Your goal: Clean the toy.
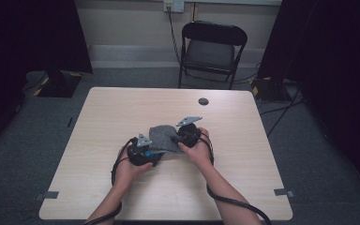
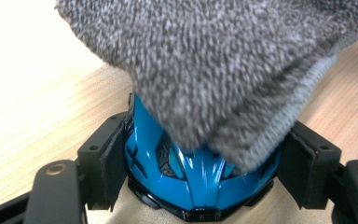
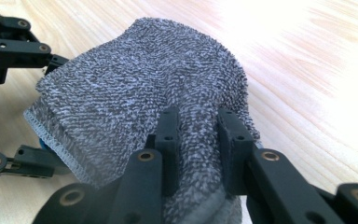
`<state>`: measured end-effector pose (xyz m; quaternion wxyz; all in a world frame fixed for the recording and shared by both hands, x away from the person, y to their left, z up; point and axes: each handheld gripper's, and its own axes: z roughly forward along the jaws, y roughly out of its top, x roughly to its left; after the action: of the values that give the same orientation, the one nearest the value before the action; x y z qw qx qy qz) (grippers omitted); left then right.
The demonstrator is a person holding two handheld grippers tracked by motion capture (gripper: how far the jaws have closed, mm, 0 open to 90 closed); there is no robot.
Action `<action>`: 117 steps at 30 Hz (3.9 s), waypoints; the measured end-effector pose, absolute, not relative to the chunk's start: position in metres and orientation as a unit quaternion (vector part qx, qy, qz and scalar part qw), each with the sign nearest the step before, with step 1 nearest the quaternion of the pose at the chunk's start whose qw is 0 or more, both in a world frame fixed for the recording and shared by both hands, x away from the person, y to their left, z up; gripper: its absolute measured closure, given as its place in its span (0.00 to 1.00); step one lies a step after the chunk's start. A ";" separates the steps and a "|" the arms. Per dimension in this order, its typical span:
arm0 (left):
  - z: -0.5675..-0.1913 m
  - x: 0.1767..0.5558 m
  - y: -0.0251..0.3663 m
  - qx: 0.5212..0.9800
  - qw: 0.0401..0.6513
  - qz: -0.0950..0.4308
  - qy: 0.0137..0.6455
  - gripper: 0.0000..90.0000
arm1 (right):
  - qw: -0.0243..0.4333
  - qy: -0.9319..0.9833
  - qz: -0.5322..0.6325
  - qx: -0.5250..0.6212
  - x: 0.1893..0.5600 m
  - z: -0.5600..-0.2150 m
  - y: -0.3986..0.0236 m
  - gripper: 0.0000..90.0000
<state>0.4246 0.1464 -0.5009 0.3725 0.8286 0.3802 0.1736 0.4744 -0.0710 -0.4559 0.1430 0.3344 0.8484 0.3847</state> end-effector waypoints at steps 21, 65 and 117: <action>-0.501 0.424 0.146 0.827 0.375 0.170 0.383 0.29 | 0.159 0.840 0.375 0.359 0.486 -0.452 -0.090 0.81; -0.501 0.424 0.146 0.826 0.376 0.170 0.384 0.29 | 0.175 0.828 0.357 0.396 0.495 -0.463 -0.136 0.81; -0.501 0.423 0.147 0.826 0.376 0.165 0.386 0.27 | 0.184 0.809 0.379 0.409 0.478 -0.451 -0.183 0.81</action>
<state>0.4225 0.1474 -0.5008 0.3758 0.8264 0.3857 0.1647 0.4775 -0.1829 -0.4512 0.1845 0.4094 0.8091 0.3791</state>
